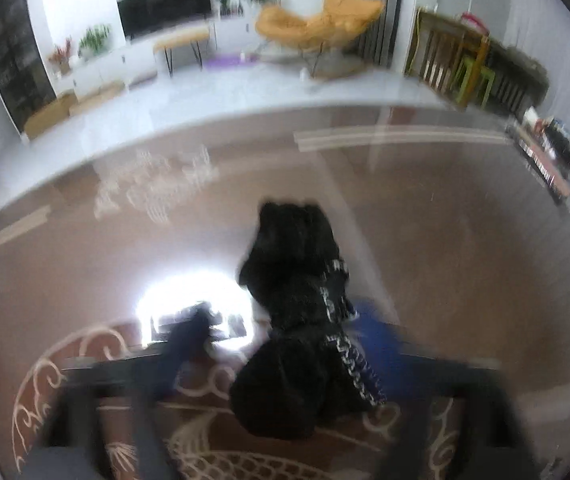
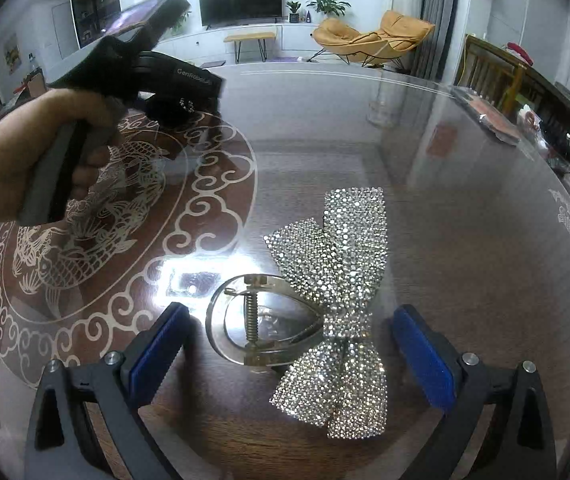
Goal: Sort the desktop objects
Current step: 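Grasp the black velvet pouch with the left tool while the right tool holds the bow clip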
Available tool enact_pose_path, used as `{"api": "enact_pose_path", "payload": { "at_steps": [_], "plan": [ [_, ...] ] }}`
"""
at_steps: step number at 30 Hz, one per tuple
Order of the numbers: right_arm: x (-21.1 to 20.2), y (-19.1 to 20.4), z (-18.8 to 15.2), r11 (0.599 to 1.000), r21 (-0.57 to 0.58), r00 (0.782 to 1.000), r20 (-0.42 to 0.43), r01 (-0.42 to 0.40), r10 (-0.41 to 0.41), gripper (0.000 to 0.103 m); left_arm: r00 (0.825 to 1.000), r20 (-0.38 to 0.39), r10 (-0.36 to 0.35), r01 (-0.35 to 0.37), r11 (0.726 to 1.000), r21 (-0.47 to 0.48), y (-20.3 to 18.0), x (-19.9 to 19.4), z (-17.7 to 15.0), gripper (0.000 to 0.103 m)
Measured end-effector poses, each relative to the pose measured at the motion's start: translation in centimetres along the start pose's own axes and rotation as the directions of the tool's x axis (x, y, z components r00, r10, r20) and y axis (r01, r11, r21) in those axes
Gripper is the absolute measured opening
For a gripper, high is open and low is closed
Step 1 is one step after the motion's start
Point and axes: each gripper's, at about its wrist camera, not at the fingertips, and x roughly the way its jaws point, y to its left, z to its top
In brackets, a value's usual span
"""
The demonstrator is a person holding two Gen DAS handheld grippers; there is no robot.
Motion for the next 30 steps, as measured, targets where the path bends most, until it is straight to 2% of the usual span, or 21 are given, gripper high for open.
{"api": "enact_pose_path", "payload": {
  "at_steps": [3, 6, 9, 10, 13, 17, 18, 20, 21, 26, 30],
  "plan": [
    [0.0, 0.0, 0.0, 1.000, 0.000, 1.000, 0.000, -0.001, 0.001, 0.101, 1.000, 0.016, 0.009, -0.010, 1.000, 0.006, 0.6, -0.9, -1.5, 0.032],
    [0.0, 0.1, 0.0, 1.000, 0.005, 1.000, -0.001, 0.000, 0.000, 0.101, 0.999, 0.035, 0.004, -0.005, 1.000, 0.013, 1.6, -3.4, -5.3, 0.032],
    [-0.1, 0.0, 0.0, 1.000, 0.013, 1.000, -0.001, 0.003, -0.003, 0.101, 0.999, 0.042, 0.003, -0.005, 0.999, 0.035, 2.9, -7.7, -11.6, 0.033],
    [-0.1, -0.1, 0.0, 1.000, 0.015, 1.000, -0.001, 0.004, -0.004, 0.102, 0.999, 0.044, 0.007, -0.008, 1.000, 0.029, 3.7, -9.7, -14.6, 0.034],
    [-0.1, -0.2, 0.0, 1.000, 0.015, 1.000, -0.001, 0.003, -0.003, 0.102, 0.997, 0.059, 0.041, -0.040, 0.999, -0.019, 6.1, -14.0, -21.0, 0.035],
    [-0.1, -0.2, 0.0, 1.000, 0.015, 1.000, -0.001, 0.003, -0.002, 0.102, 0.994, 0.074, 0.085, -0.075, 0.989, -0.129, 8.9, -16.7, -25.5, 0.037],
    [-0.1, -0.2, 0.1, 1.000, 0.014, 1.000, -0.002, 0.002, -0.002, 0.102, 0.993, 0.073, 0.088, -0.076, 0.986, -0.149, 9.1, -16.8, -25.8, 0.044],
    [-0.1, -0.1, 0.0, 1.000, 0.013, 1.000, -0.004, 0.001, -0.001, 0.103, 0.994, 0.048, 0.098, -0.090, 0.985, -0.145, 8.9, -16.3, -25.8, 0.091],
    [-0.1, -0.1, 0.0, 1.000, 0.013, 1.000, -0.004, 0.000, 0.000, 0.103, 0.995, 0.001, 0.104, -0.103, 0.985, -0.140, 8.6, -15.6, -25.6, 0.103],
    [-0.1, -0.2, 0.0, 1.000, 0.014, 1.000, 0.002, -0.022, 0.022, 0.103, 0.996, 0.012, 0.088, -0.085, 0.986, -0.140, 9.3, -15.4, -26.0, 0.103],
    [0.0, 0.0, 0.1, 1.000, 0.000, 1.000, -0.005, -0.004, 0.004, 0.103, 0.996, 0.011, 0.088, -0.085, 0.986, -0.140, 9.3, -15.4, -25.9, 0.103]
  ]
}}
